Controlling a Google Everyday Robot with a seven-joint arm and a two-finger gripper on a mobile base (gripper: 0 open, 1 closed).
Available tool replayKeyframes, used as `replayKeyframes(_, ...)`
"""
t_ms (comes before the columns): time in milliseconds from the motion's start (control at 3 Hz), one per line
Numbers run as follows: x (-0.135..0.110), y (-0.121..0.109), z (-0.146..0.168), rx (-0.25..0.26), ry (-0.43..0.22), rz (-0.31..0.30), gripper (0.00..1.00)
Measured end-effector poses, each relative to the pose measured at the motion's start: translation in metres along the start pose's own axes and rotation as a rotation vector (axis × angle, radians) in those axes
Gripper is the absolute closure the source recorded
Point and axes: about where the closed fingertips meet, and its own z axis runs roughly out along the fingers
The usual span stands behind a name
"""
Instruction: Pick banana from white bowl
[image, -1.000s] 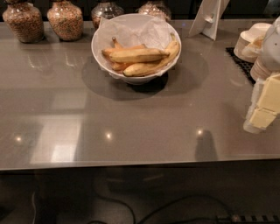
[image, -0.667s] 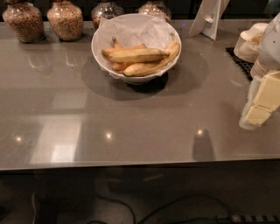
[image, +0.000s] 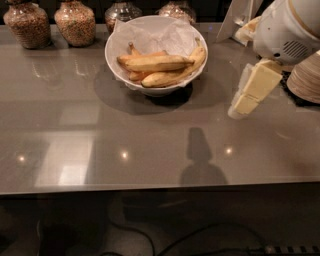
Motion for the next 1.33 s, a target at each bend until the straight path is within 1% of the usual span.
replayKeyframes(333, -0.039, -0.026, 0.026, -0.008, -0.082, -0.036, 0.0)
replayKeyframes(667, -0.104, -0.073, 0.081, -0.048, -0.182, -0.048, 0.0)
replayKeyframes(1000, -0.104, -0.073, 0.081, -0.048, -0.182, -0.048, 0.0)
replayKeyframes(1333, -0.103, -0.075, 0.082, -0.026, -0.199, -0.026, 0.0)
